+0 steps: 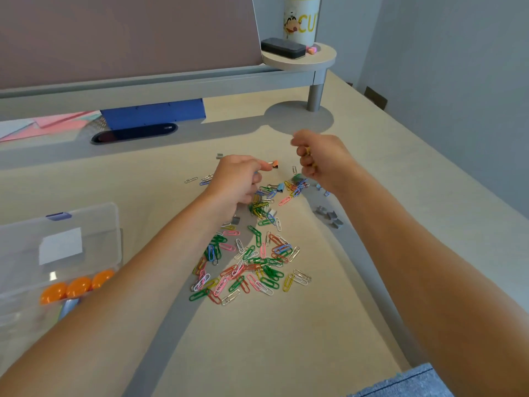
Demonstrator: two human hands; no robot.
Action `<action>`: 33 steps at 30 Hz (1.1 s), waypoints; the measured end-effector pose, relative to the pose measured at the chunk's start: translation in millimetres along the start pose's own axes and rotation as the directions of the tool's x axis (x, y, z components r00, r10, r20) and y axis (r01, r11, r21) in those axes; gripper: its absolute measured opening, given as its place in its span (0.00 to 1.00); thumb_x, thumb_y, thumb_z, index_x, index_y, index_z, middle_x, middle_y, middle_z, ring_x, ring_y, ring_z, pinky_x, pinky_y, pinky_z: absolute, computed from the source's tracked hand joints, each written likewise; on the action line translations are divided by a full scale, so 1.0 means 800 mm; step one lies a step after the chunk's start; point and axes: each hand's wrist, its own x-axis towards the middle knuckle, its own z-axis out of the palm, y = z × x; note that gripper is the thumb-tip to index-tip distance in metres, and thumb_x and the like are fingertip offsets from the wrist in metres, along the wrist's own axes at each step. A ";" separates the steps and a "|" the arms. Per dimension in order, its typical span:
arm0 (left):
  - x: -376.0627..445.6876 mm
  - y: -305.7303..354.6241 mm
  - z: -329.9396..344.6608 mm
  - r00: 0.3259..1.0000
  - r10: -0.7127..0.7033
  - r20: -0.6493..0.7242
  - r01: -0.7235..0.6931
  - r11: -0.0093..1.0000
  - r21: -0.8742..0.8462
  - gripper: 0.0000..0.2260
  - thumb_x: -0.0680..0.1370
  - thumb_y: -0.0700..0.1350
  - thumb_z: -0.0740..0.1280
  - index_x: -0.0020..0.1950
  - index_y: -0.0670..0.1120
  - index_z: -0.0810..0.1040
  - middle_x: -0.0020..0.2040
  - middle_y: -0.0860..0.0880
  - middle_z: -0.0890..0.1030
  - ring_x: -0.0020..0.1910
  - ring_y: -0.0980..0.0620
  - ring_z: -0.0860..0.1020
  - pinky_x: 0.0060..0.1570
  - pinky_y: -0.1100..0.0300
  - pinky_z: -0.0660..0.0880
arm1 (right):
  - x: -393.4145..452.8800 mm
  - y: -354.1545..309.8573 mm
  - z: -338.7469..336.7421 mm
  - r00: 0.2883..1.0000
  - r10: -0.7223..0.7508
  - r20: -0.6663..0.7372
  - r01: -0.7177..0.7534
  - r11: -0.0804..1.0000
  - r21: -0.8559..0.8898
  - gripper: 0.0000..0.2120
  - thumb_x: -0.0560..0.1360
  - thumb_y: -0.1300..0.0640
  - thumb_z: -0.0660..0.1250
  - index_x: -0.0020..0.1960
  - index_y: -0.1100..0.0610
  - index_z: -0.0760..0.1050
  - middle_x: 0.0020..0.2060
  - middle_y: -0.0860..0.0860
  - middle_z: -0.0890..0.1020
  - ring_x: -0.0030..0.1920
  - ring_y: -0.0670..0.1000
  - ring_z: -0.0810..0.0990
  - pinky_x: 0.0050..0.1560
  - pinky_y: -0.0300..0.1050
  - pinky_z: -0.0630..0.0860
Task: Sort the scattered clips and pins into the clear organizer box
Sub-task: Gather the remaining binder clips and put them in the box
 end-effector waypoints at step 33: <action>-0.064 -0.001 -0.009 0.973 0.216 -0.084 -0.196 0.959 0.206 0.10 0.76 0.50 0.62 0.39 0.46 0.68 0.32 0.53 0.69 0.32 0.51 0.66 0.35 0.55 0.62 | -0.140 0.028 -0.024 0.921 0.125 0.370 -0.279 0.873 0.400 0.01 0.66 0.60 0.57 0.38 0.56 0.67 0.30 0.48 0.63 0.24 0.45 0.58 0.22 0.37 0.51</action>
